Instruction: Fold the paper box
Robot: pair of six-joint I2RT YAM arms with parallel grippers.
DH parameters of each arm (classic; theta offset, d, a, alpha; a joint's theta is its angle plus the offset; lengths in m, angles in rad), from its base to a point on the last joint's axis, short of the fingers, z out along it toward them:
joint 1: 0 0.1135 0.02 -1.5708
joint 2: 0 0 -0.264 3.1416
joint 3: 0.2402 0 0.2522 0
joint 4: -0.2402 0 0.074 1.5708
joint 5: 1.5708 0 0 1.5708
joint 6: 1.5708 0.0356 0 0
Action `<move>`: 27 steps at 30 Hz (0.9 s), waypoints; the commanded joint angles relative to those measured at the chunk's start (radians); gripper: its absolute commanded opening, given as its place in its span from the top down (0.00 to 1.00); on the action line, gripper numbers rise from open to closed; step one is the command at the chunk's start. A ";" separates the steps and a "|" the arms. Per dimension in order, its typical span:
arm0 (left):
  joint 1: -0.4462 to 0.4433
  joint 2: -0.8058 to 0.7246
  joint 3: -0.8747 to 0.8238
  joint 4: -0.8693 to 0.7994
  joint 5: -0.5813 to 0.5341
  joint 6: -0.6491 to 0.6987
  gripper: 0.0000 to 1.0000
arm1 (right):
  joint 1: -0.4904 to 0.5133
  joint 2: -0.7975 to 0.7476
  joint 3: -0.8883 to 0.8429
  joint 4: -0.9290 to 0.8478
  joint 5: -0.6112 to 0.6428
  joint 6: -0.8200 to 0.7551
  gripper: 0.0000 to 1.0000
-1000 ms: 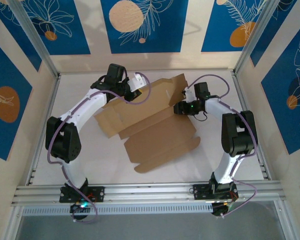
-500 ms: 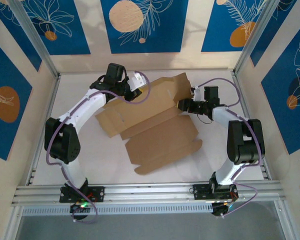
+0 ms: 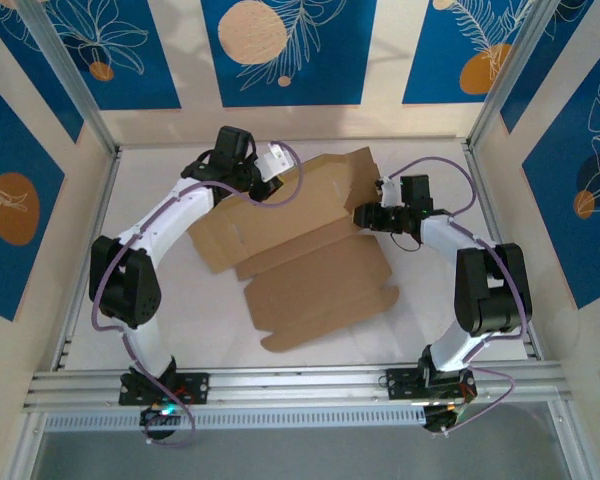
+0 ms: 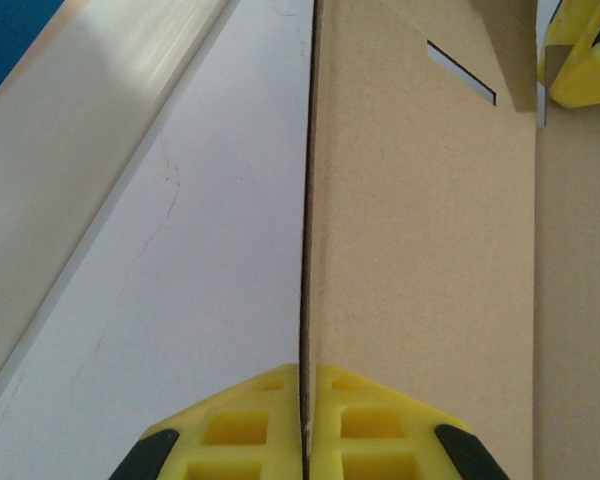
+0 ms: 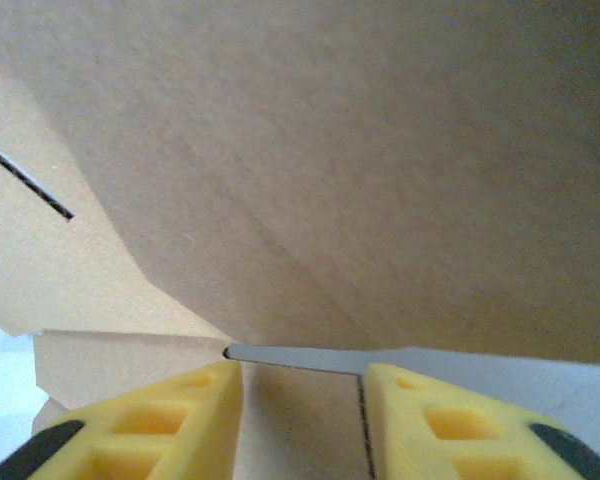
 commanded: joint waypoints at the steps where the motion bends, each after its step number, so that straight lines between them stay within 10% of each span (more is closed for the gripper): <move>1: -0.008 -0.019 0.041 0.042 -0.027 -0.036 1.00 | 0.013 -0.025 -0.013 -0.045 -0.008 0.011 0.66; 18: -0.073 0.016 0.096 0.020 -0.095 -0.051 1.00 | 0.235 -0.019 0.029 -0.074 0.298 -0.059 0.81; 27: -0.092 0.015 0.081 -0.007 -0.123 0.014 1.00 | 0.210 -0.028 0.068 -0.146 0.352 -0.031 0.61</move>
